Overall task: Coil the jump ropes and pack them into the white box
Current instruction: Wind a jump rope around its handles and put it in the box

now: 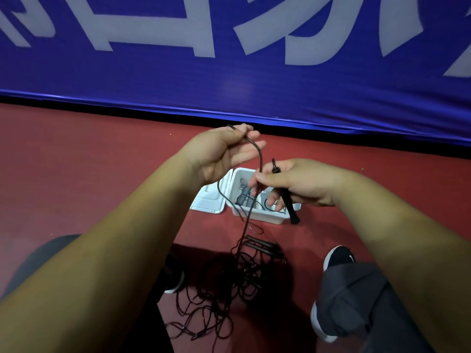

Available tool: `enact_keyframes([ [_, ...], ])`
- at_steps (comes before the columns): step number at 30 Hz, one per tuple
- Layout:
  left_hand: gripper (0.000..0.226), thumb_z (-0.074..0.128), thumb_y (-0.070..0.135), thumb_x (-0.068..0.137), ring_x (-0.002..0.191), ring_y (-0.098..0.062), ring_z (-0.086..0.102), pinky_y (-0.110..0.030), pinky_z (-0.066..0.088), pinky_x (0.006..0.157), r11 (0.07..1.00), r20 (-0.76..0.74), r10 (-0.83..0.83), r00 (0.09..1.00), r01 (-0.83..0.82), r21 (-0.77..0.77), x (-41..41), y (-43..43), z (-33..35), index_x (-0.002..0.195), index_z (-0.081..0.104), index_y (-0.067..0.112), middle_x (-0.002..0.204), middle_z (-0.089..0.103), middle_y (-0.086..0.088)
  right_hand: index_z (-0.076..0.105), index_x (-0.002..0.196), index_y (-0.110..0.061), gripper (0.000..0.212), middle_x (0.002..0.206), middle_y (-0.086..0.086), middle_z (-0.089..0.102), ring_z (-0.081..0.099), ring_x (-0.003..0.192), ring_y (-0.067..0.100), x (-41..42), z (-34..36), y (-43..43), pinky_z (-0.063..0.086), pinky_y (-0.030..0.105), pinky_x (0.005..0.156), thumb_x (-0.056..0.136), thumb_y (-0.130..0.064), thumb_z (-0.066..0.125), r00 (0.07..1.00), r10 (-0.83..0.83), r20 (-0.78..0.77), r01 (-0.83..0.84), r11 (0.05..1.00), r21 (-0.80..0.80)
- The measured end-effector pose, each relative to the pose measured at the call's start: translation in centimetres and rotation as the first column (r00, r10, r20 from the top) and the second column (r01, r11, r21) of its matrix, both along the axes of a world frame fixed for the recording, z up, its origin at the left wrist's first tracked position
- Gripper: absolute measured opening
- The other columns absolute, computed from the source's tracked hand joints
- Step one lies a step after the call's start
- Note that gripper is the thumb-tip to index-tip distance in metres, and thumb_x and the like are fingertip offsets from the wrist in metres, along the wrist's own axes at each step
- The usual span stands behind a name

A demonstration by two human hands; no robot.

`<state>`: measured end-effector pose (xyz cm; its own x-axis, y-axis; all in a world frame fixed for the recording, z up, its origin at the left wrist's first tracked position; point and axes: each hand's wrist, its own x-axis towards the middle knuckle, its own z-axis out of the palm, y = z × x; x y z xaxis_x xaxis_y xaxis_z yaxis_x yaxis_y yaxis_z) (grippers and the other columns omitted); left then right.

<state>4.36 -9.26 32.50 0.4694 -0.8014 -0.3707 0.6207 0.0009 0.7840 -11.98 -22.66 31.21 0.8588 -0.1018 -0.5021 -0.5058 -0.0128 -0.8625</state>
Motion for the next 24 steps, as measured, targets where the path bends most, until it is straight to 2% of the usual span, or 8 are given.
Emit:
enact_keyframes([
  [5,0.041,0.039,0.033,0.115,0.090,-0.028,0.079,-0.037,0.065,0.071,0.995,-0.004,0.067,0.998,-0.067,0.077,0.7,-0.3,-0.2,0.118,0.061,-0.002,0.101,0.078,-0.015,0.072,0.104,-0.001,0.021,0.097,0.028,0.073,0.075,0.071,0.024,0.8,0.5,1.4,0.067,0.038,0.074,0.108,-0.020,0.062,0.976,-0.173,0.136,0.168,0.985,0.051],
  [8,0.038,0.033,0.025,0.112,0.091,-0.031,0.079,-0.041,0.062,0.078,0.939,0.135,-0.133,0.982,0.082,0.333,0.7,0.1,-0.9,0.126,0.060,0.001,0.110,0.078,-0.016,0.067,0.098,-0.006,0.021,0.085,0.016,0.075,0.075,0.065,0.022,1.7,1.5,1.2,0.067,0.039,0.071,0.110,-0.019,0.057,0.882,-0.395,0.256,0.350,0.914,0.207],
  [10,0.038,0.035,0.010,0.105,0.106,-0.032,0.076,-0.037,0.060,0.080,0.824,0.223,-0.416,0.882,0.262,0.502,0.2,0.7,-1.7,0.131,0.062,0.006,0.119,0.077,-0.011,0.065,0.097,-0.008,0.022,0.081,0.012,0.076,0.075,0.064,0.021,2.1,2.4,0.1,0.066,0.038,0.069,0.111,-0.021,0.054,0.789,-0.539,0.297,0.454,0.835,0.310],
  [12,0.040,0.042,0.001,0.101,0.116,-0.023,0.072,-0.035,0.052,0.087,0.665,0.265,-0.684,0.680,0.431,0.610,-0.6,1.3,-2.6,0.129,0.067,0.015,0.122,0.077,-0.002,0.065,0.098,-0.009,0.021,0.082,0.012,0.076,0.076,0.068,0.023,2.3,2.9,-1.0,0.066,0.040,0.070,0.111,-0.023,0.056,0.725,-0.617,0.305,0.518,0.781,0.349],
  [14,0.034,0.057,0.005,0.098,0.109,-0.014,0.067,-0.034,0.047,0.090,0.568,0.270,-0.793,0.546,0.504,0.651,-1.3,1.6,-3.5,0.125,0.071,0.022,0.124,0.076,0.000,0.067,0.099,-0.009,0.021,0.084,0.014,0.077,0.076,0.070,0.025,2.3,2.6,-1.5,0.065,0.041,0.071,0.111,-0.024,0.057,0.696,-0.651,0.303,0.552,0.755,0.354],
  [17,0.023,0.065,0.017,0.094,0.096,-0.010,0.066,-0.036,0.050,0.087,0.566,0.357,-0.802,0.479,0.421,0.709,-1.4,1.7,-4.6,0.114,0.076,0.025,0.116,0.078,0.001,0.068,0.102,-0.008,0.021,0.088,0.015,0.077,0.078,0.077,0.028,2.5,1.8,-1.6,0.064,0.042,0.074,0.111,-0.024,0.057,0.663,-0.682,0.307,0.567,0.726,0.389],
  [20,0.020,0.056,0.014,0.106,0.090,-0.017,0.071,-0.032,0.055,0.080,0.648,0.400,-0.718,0.570,0.337,0.683,-1.3,1.4,-4.5,0.108,0.075,0.012,0.104,0.081,-0.002,0.070,0.111,-0.008,0.025,0.093,0.016,0.077,0.078,0.080,0.026,2.6,1.5,-1.7,0.065,0.041,0.078,0.113,-0.026,0.054,0.637,-0.704,0.314,0.582,0.706,0.404],
  [24,0.025,0.053,0.019,0.111,0.092,-0.022,0.076,-0.027,0.062,0.075,0.776,0.419,-0.574,0.703,0.304,0.553,-1.0,1.1,-3.0,0.116,0.069,0.001,0.112,0.079,-0.011,0.069,0.127,-0.010,0.035,0.097,0.013,0.078,0.071,0.063,0.016,2.6,0.5,-2.4,0.061,0.035,0.063,0.114,-0.037,0.050,0.648,-0.721,0.247,0.680,0.693,0.240],
])
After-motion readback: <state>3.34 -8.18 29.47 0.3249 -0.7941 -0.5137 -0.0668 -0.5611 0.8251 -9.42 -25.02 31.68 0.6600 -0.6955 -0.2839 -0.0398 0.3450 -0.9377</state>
